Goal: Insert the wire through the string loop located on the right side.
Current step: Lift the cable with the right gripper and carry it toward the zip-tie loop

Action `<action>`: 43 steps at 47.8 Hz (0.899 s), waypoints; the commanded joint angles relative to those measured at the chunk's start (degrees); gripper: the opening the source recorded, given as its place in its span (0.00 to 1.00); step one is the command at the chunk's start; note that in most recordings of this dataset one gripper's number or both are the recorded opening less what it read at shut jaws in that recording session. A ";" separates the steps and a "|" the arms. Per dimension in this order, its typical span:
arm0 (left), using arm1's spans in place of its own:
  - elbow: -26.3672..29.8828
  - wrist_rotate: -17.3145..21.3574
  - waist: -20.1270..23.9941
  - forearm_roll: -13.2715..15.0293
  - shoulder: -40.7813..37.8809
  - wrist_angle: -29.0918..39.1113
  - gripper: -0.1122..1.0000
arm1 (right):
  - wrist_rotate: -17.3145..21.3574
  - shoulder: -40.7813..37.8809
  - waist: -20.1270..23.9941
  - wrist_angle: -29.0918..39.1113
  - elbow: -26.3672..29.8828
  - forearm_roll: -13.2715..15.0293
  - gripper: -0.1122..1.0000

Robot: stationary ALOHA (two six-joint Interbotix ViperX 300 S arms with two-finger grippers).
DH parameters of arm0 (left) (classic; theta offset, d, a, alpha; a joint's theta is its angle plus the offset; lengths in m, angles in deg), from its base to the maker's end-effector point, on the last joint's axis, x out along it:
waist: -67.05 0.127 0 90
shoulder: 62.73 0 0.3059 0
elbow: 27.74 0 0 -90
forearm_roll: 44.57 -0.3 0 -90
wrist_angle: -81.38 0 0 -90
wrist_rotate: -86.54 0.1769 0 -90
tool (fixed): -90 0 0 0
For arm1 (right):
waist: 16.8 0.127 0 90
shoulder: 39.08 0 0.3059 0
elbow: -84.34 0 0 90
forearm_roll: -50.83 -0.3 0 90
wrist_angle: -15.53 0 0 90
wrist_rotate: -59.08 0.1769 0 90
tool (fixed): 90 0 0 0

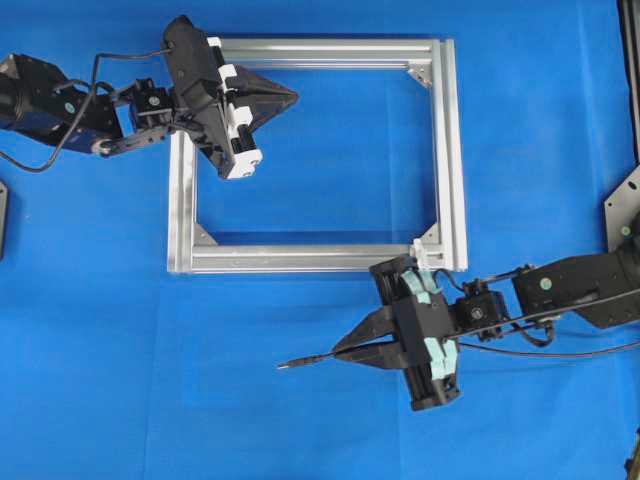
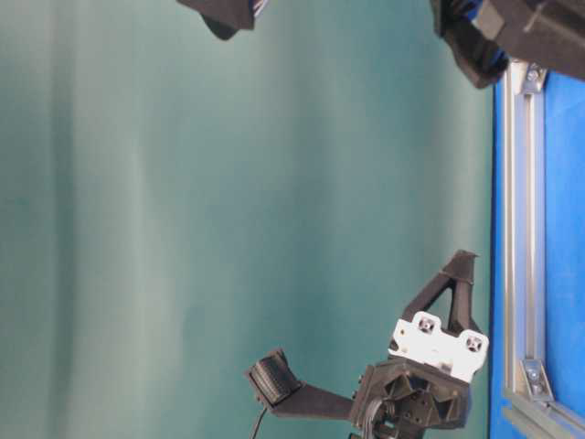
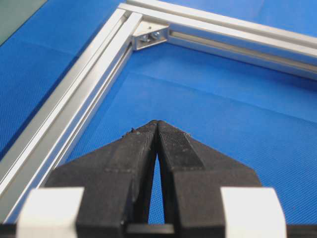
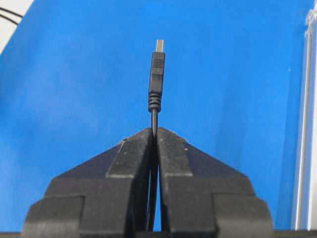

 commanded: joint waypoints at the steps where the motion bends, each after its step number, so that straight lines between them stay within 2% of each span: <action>1: 0.44 -0.09 0.09 -0.18 1.93 -0.18 0.10 | 0.26 3.08 0.18 -0.18 -1.58 -0.18 0.07; 10: 0.53 -0.09 0.09 -0.18 2.02 -0.18 0.10 | 0.35 8.26 1.05 -0.44 -8.35 -0.79 0.07; 24: 0.53 -0.09 0.09 -0.26 2.02 -0.26 0.10 | 0.35 19.95 2.37 0.44 -20.92 -3.60 0.07; 31: 0.53 -0.09 0.09 -0.26 2.02 -0.26 0.10 | 0.35 27.60 2.46 4.39 -26.19 -3.78 0.07; 43: 0.53 -0.09 0.09 -0.26 2.02 -0.26 0.10 | 0.35 38.94 2.37 11.25 -31.82 -3.87 0.07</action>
